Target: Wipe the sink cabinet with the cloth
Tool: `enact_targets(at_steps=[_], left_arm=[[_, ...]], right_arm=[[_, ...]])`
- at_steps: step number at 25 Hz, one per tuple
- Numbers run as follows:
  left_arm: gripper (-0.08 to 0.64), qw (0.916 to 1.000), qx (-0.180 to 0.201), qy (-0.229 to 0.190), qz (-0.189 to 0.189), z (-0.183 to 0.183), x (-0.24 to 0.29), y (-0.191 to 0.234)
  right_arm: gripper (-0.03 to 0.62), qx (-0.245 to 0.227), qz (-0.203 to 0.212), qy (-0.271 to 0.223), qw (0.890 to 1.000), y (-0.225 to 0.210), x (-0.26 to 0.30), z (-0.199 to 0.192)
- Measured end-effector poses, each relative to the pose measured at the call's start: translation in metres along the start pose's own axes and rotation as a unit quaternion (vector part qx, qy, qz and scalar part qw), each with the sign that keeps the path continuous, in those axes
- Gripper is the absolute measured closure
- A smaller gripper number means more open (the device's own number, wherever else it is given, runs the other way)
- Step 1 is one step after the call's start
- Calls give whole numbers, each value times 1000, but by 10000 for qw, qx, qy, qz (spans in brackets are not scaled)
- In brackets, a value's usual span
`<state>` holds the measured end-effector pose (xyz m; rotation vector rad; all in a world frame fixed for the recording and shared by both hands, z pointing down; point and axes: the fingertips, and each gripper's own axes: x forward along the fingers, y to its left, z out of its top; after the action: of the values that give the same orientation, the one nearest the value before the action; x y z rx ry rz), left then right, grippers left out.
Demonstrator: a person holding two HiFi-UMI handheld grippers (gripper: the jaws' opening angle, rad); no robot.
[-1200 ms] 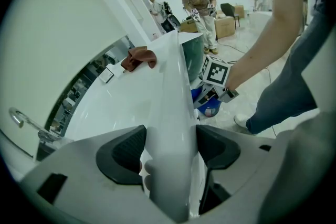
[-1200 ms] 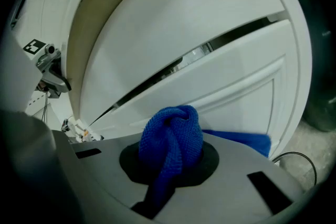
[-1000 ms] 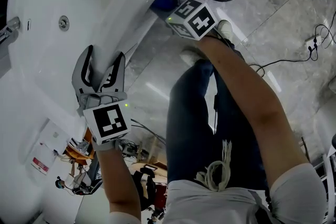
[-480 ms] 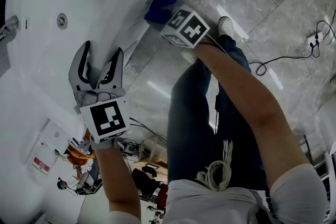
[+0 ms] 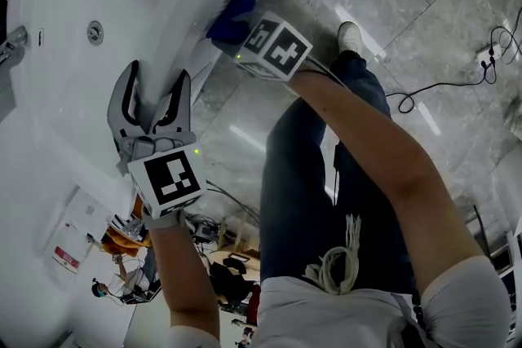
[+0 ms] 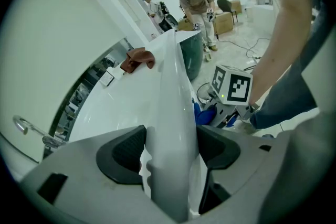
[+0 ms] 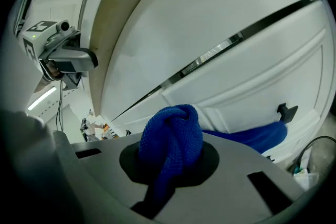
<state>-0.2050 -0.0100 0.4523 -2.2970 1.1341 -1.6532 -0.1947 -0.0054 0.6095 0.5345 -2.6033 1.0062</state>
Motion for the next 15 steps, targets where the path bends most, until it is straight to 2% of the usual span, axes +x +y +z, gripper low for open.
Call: enact_targets(at_steps=[4, 10, 15], left_arm=[[264, 10000, -2, -2, -16, -1, 0, 0], [265, 10000, 29, -27, 12, 0, -1, 0], [264, 10000, 14, -6, -26, -2, 0, -1]], right_arm=[[555, -43, 16, 90, 9999, 12, 4, -2], [554, 255, -358, -224, 9988, -7, 6, 7], [554, 230, -500, -19, 9985, -19, 14, -3]])
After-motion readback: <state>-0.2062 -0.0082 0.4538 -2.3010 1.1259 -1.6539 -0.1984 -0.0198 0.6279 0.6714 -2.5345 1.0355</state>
